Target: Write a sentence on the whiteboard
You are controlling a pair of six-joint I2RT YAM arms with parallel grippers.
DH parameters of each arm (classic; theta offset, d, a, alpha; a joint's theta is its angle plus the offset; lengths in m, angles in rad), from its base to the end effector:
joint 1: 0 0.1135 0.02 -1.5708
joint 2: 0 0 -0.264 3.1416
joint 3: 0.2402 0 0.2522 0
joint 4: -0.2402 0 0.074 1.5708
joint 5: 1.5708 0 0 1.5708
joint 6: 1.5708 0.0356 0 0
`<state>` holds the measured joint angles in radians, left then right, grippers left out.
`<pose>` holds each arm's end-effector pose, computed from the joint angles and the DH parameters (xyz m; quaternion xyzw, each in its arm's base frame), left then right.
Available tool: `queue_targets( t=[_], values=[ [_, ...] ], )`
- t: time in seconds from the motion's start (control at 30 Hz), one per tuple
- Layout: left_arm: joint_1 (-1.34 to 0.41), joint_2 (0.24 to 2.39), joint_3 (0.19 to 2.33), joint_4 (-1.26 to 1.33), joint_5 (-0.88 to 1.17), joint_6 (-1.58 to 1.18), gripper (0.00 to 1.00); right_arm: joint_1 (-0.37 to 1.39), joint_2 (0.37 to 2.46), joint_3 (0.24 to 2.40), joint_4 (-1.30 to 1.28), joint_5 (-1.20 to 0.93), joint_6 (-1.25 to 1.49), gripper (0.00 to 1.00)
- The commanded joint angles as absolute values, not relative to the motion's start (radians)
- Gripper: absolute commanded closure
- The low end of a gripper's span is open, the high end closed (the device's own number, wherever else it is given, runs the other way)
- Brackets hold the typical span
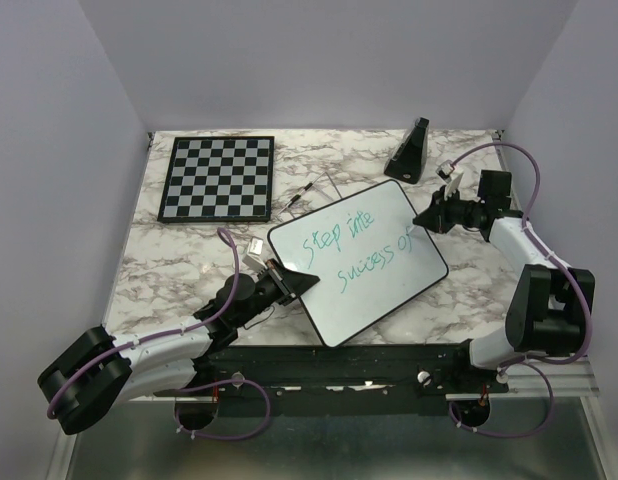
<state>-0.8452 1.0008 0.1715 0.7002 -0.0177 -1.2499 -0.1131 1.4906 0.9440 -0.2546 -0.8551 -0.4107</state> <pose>0.1305 -0.1461 0.1815 -0.1567 0.7347 -0.5684 0.3356 0.3081 -0.0080 0.2307 -0.2790 0.8110 0.2828 0.4294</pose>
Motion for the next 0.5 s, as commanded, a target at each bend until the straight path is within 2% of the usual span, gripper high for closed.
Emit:
queue_targets(
  t=[0.0, 0.33, 0.47],
  values=[
    [-0.845, 0.992, 0.178, 0.776, -0.006, -1.197, 1.00, -0.118, 1.512, 0.954, -0.242, -0.825, -0.410, 0.99],
    [-0.844, 0.988, 0.170, 0.778, -0.008, -1.197, 1.00, -0.118, 1.499, 0.954, -0.190, -0.703, -0.380, 0.99],
    [-0.844, 0.985, 0.169, 0.776, -0.009, -1.197, 1.00, -0.124, 1.476, 0.957, -0.190, -0.773, -0.374, 0.99]
  ],
)
